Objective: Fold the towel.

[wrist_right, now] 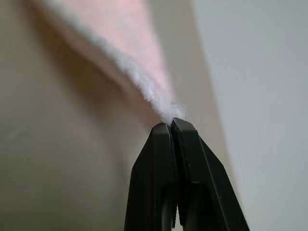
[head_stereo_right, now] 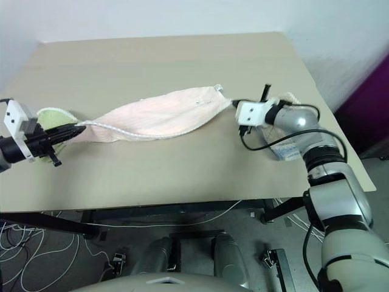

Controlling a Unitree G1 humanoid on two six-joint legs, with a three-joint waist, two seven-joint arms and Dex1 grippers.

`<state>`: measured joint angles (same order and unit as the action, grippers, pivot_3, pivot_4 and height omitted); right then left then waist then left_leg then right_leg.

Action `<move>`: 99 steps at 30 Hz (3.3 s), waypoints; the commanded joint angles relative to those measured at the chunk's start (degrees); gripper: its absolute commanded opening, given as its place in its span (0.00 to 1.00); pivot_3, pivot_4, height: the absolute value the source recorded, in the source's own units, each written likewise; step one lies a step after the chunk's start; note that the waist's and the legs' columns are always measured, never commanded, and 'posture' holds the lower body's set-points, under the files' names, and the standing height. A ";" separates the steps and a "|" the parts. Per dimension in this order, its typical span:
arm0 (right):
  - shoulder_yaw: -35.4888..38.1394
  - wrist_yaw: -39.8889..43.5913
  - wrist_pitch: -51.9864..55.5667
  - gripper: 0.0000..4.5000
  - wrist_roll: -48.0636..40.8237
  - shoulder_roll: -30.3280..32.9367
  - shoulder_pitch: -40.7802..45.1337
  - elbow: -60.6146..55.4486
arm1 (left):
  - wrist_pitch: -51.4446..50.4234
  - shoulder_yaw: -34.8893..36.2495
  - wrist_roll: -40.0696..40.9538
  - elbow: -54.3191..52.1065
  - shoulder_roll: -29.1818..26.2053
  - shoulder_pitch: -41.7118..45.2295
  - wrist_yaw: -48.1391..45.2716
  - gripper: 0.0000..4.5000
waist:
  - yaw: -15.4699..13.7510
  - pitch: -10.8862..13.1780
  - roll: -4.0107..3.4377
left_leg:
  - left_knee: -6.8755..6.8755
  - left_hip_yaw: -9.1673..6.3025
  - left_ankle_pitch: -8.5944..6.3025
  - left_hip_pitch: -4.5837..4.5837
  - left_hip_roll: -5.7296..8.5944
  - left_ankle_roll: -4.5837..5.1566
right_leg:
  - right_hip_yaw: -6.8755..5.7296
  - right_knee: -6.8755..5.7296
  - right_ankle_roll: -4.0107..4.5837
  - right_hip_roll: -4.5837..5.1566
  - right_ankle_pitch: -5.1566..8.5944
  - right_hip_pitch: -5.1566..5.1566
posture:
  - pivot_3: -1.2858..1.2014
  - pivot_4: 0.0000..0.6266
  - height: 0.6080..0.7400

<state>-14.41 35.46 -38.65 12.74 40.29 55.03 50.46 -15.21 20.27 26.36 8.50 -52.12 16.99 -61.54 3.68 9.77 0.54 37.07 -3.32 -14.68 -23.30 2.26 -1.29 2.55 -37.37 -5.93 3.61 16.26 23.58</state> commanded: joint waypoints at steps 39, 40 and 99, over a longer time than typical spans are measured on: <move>21.99 29.73 40.93 0.01 -32.73 15.37 -23.90 -43.44 | 0.64 6.61 3.87 4.28 -7.73 -0.42 -10.59 0.00 | -1.65 0.05 0.03 | 0.42 0.26 -0.04 -0.61 0.02 0.09 | 0.15 -0.60 -0.02 0.16 0.00 0.79 | 0.52 0.24 1.00; 21.72 29.06 41.24 0.01 -32.37 14.70 -23.86 -43.60 | 0.29 6.56 3.87 3.78 -7.48 -0.72 -10.17 0.00 | -1.65 0.05 0.03 | 0.42 0.27 -0.04 -0.61 0.03 0.09 | 0.15 -0.61 -0.02 0.15 0.00 0.79 | 0.52 0.24 1.00; -23.63 -37.61 -5.73 0.99 38.00 -2.46 4.86 13.32 | -9.92 3.27 7.49 -12.74 -1.63 -4.92 -0.20 0.00 | -1.95 -0.05 0.20 | 0.28 0.25 0.11 -0.12 0.12 -0.16 | 0.17 -0.61 0.01 0.04 0.01 0.37 | 0.52 0.24 1.00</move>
<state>-37.73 -2.49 -45.94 49.13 35.07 59.49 60.94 -25.79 21.85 33.24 -2.93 -53.29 11.52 -61.82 1.74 9.72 0.74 37.35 -3.07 -14.57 -23.42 2.39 -1.44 2.72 -37.97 -5.92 3.65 16.27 23.95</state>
